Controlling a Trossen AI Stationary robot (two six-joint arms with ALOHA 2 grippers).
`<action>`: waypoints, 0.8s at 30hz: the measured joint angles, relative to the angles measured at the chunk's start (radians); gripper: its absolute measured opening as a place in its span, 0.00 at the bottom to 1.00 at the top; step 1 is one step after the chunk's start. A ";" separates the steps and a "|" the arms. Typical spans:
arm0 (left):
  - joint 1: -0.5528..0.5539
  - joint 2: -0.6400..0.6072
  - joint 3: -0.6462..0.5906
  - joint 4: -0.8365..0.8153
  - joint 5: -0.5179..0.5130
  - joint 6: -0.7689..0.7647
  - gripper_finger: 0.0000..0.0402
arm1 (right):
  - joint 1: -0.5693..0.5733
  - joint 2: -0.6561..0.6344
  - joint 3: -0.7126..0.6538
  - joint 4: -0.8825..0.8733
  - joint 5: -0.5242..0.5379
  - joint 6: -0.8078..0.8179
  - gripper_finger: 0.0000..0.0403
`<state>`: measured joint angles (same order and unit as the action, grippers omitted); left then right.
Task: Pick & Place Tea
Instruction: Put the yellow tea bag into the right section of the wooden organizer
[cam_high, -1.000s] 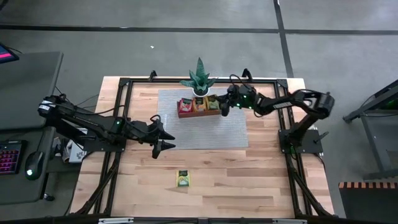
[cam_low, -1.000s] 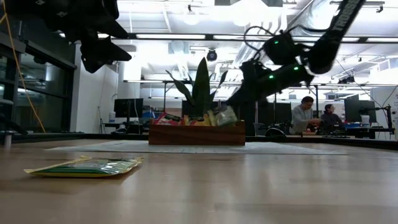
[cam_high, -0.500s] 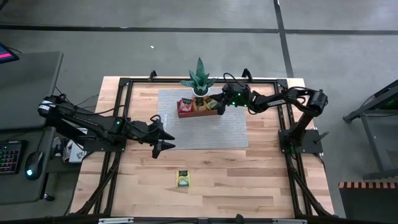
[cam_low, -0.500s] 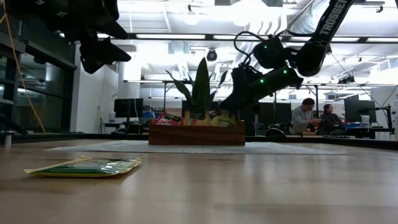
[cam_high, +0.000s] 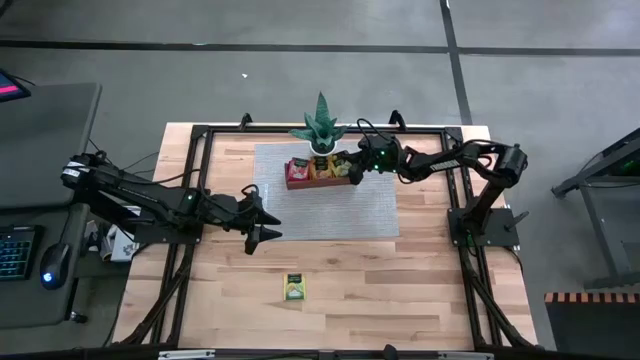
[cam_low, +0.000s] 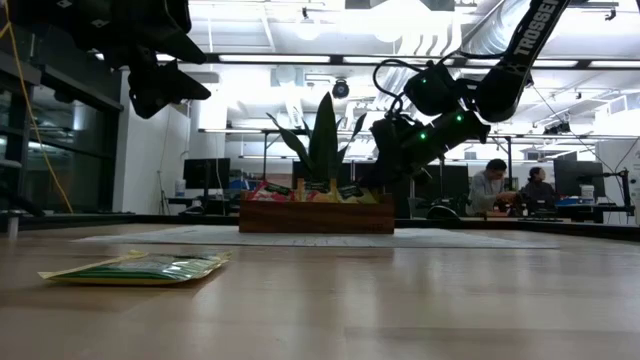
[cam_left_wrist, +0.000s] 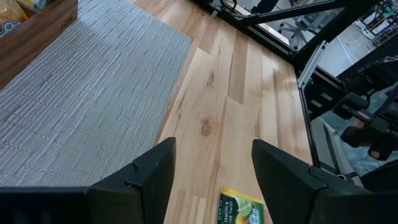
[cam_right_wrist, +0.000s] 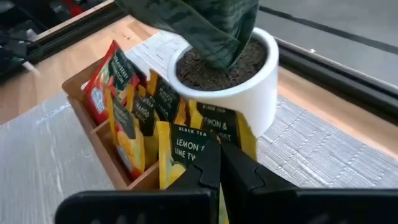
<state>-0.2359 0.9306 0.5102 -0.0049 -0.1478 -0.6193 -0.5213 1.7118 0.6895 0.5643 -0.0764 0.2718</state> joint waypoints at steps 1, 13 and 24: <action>0.000 0.000 0.000 -0.001 0.000 0.000 0.52 | 0.000 -0.003 0.000 -0.003 0.008 0.000 0.00; 0.000 0.000 0.000 -0.005 -0.001 -0.002 0.52 | -0.001 -0.107 0.000 -0.104 0.079 -0.042 0.00; 0.000 0.000 0.000 -0.005 -0.004 0.001 0.52 | 0.005 -0.098 0.000 -0.148 0.045 -0.053 0.00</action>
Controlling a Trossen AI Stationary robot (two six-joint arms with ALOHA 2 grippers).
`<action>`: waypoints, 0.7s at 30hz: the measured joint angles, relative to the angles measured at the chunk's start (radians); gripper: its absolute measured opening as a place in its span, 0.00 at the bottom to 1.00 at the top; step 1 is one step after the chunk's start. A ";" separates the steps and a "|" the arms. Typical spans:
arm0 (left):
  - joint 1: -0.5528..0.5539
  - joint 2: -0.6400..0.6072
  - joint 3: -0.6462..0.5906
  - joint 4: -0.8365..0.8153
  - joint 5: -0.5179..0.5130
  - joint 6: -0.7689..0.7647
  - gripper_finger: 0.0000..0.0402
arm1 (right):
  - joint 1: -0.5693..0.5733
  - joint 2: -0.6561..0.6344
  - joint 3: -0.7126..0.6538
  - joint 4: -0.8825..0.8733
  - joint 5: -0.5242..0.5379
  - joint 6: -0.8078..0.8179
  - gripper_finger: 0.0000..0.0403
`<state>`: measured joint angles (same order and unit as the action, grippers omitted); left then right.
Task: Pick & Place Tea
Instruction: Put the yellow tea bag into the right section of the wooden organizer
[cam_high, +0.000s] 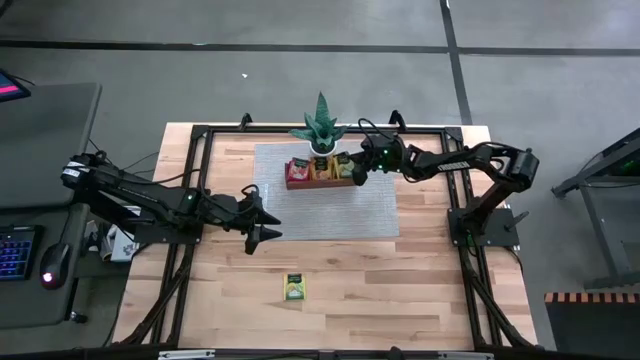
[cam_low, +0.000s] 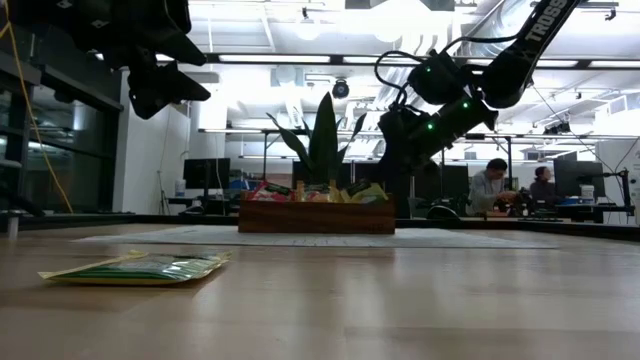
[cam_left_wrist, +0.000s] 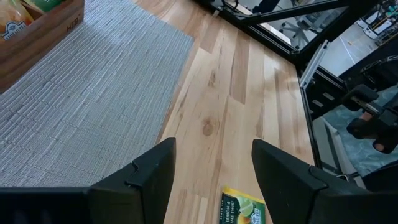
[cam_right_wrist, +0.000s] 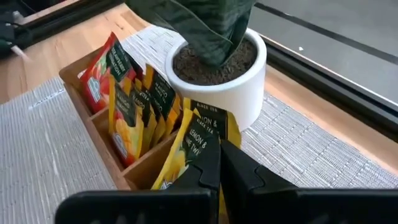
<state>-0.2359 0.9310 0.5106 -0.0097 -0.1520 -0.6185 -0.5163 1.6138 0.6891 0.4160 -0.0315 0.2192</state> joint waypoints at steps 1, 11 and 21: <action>0.000 0.000 0.000 0.000 0.000 0.000 0.52 | 0.000 0.000 0.000 0.001 0.000 0.000 0.00; 0.000 0.000 0.000 0.000 0.000 0.000 0.52 | 0.000 0.000 0.000 0.036 -0.001 -0.021 0.00; 0.000 0.000 0.000 0.000 -0.015 0.000 0.52 | 0.000 0.030 0.000 0.040 -0.004 -0.019 0.00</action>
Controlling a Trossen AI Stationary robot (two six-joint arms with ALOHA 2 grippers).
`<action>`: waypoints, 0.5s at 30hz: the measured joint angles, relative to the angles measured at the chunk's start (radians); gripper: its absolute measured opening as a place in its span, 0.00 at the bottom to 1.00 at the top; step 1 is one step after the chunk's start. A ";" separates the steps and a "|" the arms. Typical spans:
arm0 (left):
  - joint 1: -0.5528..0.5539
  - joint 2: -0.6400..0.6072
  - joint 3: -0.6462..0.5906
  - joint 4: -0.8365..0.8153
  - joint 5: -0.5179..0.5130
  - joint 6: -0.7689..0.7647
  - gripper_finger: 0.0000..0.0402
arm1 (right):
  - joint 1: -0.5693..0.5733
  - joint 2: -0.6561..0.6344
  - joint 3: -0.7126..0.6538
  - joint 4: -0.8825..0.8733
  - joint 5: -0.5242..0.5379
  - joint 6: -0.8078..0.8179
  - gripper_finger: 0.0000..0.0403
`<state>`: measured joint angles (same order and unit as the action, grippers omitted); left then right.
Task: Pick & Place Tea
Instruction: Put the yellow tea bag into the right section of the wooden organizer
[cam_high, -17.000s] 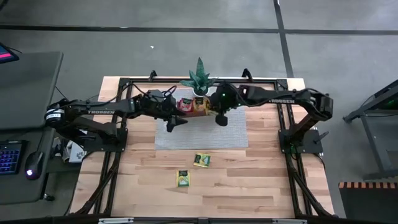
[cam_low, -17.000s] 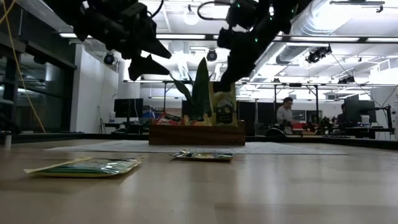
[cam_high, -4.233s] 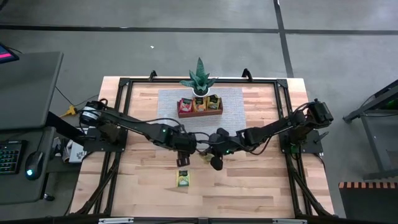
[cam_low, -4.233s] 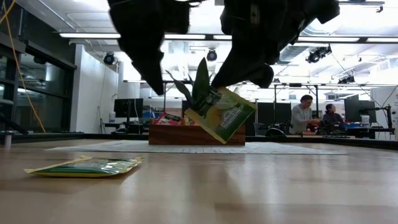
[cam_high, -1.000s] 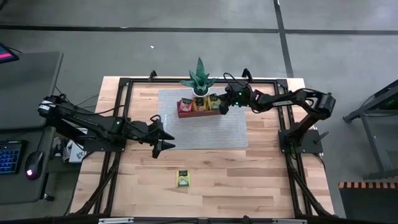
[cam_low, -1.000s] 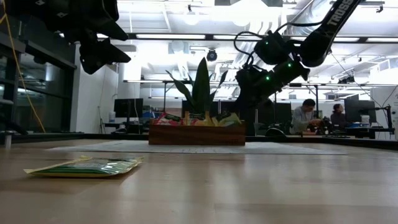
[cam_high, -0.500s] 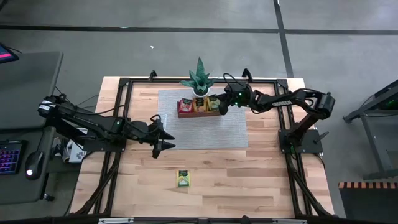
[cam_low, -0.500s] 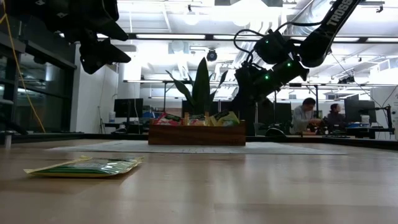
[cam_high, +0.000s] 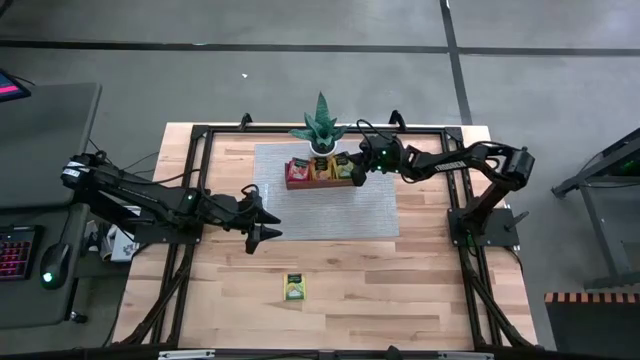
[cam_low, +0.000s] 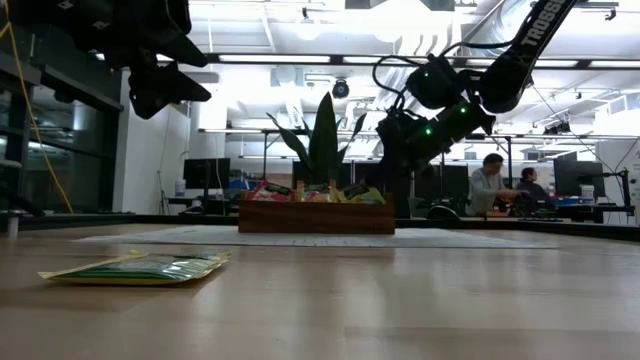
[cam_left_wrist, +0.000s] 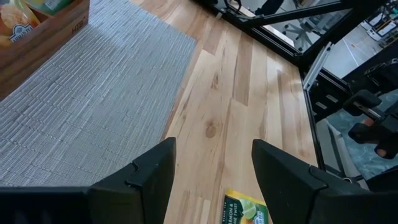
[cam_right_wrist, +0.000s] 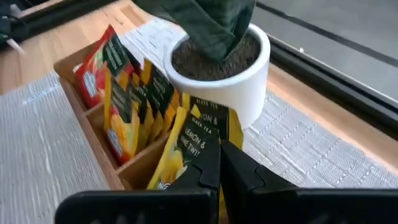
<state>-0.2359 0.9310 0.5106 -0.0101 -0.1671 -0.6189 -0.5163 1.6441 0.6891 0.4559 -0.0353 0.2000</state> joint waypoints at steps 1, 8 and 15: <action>0.000 0.000 0.000 0.000 0.000 0.000 0.52 | 0.000 0.002 0.000 -0.002 0.000 0.001 0.00; 0.000 0.000 0.000 0.000 -0.001 0.000 0.52 | 0.000 0.003 0.000 0.008 -0.002 0.019 0.00; 0.000 0.000 0.000 0.000 -0.002 0.000 0.52 | 0.000 0.003 0.000 0.001 -0.007 0.023 0.00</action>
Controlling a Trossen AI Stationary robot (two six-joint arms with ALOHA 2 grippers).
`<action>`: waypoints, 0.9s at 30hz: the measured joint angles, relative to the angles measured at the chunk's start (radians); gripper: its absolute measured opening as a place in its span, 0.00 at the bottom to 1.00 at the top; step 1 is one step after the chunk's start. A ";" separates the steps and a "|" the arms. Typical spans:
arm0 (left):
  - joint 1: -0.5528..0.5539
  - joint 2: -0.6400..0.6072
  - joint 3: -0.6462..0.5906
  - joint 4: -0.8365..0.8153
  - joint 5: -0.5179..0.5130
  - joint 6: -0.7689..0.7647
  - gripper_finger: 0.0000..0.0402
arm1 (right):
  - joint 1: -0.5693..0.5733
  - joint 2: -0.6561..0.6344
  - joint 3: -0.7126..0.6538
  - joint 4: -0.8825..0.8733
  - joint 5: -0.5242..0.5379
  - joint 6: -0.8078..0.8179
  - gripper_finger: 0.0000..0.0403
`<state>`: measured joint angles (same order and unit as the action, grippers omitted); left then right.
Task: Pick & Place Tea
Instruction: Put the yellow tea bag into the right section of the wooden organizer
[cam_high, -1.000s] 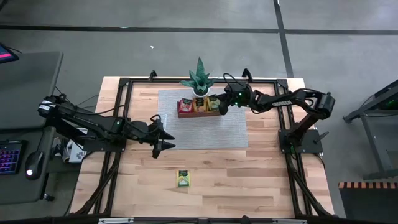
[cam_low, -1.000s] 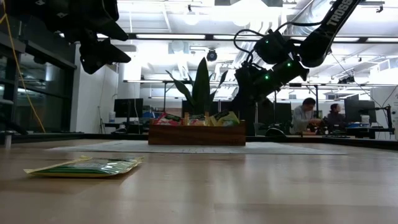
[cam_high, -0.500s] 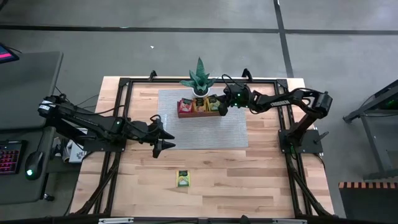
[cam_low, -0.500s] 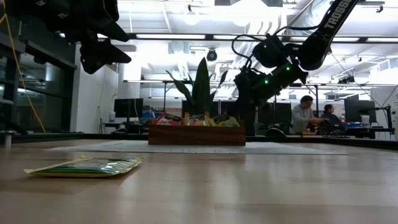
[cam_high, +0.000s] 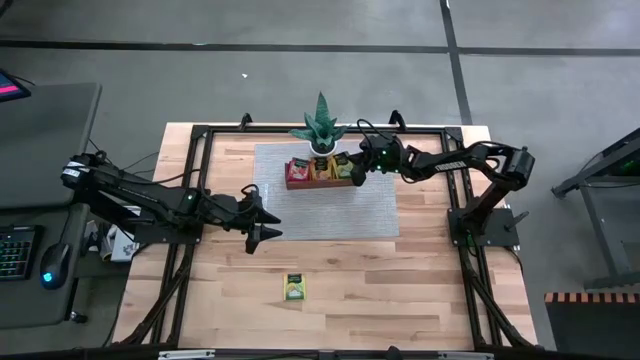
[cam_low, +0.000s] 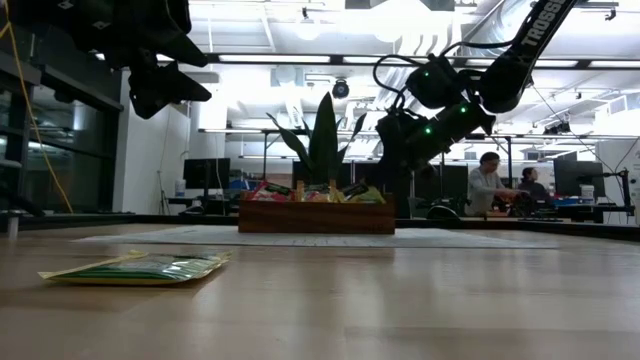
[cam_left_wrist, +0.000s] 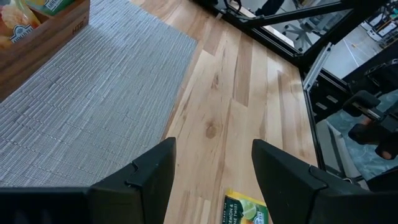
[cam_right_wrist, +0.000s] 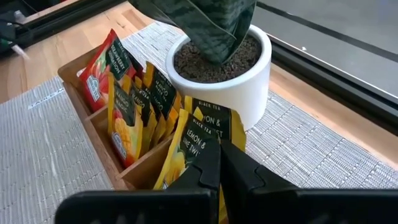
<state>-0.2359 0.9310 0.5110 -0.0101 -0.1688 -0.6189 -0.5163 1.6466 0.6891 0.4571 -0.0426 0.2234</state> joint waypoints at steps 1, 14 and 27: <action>0.000 0.000 0.000 0.000 0.000 0.000 0.52 | 0.000 0.000 0.000 -0.001 0.002 0.000 0.00; 0.000 0.000 0.000 0.000 0.000 0.000 0.52 | 0.000 0.000 0.000 -0.003 -0.021 0.011 0.28; 0.000 0.000 0.000 -0.037 0.002 0.000 0.52 | 0.008 -0.149 0.000 -0.081 -0.042 0.013 0.41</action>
<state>-0.2359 0.9310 0.5110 -0.0476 -0.1671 -0.6189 -0.5082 1.4976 0.6891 0.3758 -0.0849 0.2362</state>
